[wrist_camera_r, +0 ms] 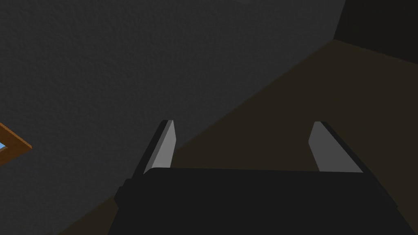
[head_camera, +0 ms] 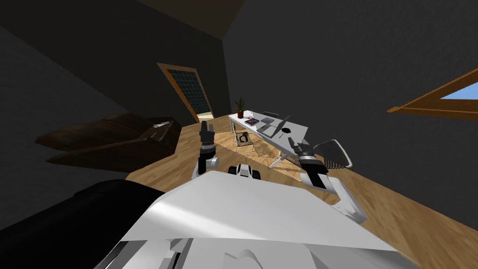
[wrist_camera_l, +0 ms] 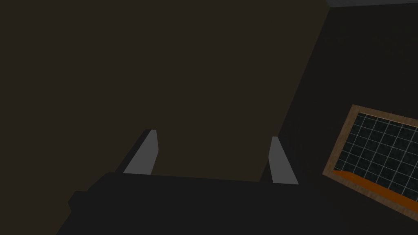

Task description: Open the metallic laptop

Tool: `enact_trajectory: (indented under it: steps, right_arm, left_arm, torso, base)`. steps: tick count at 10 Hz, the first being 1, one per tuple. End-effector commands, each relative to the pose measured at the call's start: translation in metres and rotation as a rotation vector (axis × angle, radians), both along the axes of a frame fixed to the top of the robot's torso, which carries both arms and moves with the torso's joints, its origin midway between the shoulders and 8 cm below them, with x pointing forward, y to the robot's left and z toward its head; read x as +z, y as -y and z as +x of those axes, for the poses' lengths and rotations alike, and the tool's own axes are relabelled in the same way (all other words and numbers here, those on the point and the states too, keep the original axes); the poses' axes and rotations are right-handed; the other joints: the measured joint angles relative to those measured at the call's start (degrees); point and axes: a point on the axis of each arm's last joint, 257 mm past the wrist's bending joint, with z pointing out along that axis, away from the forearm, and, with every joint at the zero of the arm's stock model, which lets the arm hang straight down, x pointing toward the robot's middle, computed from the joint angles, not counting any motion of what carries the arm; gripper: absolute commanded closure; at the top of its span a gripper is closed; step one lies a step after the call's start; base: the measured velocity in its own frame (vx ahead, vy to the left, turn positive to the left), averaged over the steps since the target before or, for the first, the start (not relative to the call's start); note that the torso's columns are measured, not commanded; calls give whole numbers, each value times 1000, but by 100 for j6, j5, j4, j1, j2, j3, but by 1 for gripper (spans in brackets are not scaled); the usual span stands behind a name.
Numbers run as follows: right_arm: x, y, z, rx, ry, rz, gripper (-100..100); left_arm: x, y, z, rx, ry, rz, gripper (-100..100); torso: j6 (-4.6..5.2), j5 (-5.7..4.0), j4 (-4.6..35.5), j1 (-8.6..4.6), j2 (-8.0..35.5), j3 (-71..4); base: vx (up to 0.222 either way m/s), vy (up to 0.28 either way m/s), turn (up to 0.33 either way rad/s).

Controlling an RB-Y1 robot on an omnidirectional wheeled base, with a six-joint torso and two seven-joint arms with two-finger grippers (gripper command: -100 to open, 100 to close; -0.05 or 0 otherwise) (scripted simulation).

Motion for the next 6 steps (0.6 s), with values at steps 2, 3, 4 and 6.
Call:
enact_trajectory:
  steps: [2, 3, 4, 6]
  right_arm:
    - [-17, 39, 7, -99, -89, -165, -100]
    - [-18, 39, 7, -100, -91, -164, -100]
    - [-25, 56, 9, -136, -124, -223, -100]
    - [-30, 72, 11, -172, -156, -280, -100]
  left_arm:
    - [0, 0, 0, 0, 0, 0, 0]
    - [0, 0, 0, 0, 0, 0, 0]
    - [0, 0, 0, 0, 0, 0, 0]
    - [0, 0, 0, 0, 0, 0, 0]
  torso:
    - [-1, -4, 3, -12, 11, 7]
    - [-5, 1, 2, 5, 4, 4]
    - [3, 1, 2, -1, 8, 4]
    - [-4, 2, 1, 7, 2, 2]
  base:
    - [36, 64, 149]
    - [44, 59, 58]
    - [46, 61, 91]
    - [64, 75, 112]
